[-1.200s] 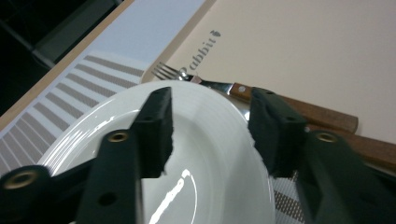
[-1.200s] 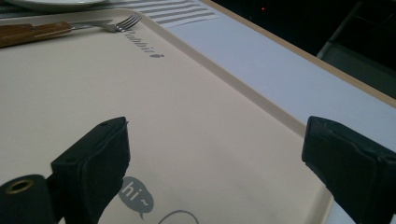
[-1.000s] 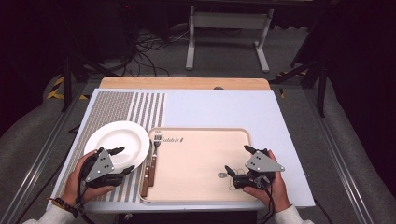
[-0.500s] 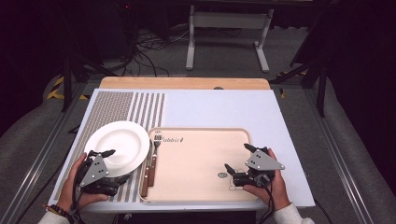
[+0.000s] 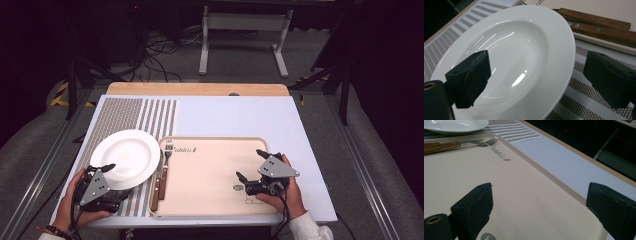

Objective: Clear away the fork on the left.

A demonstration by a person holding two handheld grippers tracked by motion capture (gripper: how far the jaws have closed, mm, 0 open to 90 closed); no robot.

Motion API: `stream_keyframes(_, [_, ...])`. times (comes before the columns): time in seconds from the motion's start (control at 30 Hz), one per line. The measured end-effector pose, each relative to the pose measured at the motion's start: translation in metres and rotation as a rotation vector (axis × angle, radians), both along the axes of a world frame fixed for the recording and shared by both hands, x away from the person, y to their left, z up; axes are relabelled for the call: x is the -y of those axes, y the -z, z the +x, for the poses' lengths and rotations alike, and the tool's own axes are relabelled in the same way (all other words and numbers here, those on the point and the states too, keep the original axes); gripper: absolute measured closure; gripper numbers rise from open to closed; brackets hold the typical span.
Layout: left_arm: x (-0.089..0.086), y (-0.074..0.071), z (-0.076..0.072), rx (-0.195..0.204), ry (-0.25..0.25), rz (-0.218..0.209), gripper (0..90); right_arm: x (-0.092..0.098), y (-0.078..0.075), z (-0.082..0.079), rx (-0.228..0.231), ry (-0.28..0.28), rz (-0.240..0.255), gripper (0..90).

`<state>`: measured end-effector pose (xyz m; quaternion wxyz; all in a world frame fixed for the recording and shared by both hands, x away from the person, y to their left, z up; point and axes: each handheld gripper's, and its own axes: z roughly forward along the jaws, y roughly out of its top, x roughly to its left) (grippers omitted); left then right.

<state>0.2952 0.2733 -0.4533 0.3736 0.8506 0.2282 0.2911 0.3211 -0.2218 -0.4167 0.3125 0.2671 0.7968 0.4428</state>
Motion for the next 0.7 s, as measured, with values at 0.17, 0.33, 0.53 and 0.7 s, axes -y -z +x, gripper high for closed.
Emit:
stream_keyframes(0.17, [-0.0041,0.0015,-0.0018,0.007,-0.02,0.016,10.8,-0.0042,0.0004,0.0035,-0.008,-0.011,-0.003,8.1])
stream_keyframes(0.33, [-0.0075,0.0038,-0.0009,0.005,-0.035,0.036,11.1,-0.0061,0.0006,0.0051,-0.009,-0.017,-0.004,8.2])
stream_keyframes(0.53, [-0.0081,0.0046,-0.0009,0.002,-0.026,0.041,11.2,-0.0062,-0.0001,0.0048,-0.005,-0.016,-0.003,8.2])
stream_keyframes(0.7, [-0.0049,0.006,-0.0038,0.027,-0.029,0.085,12.7,-0.0061,0.0004,0.0049,-0.011,-0.016,-0.002,8.2])
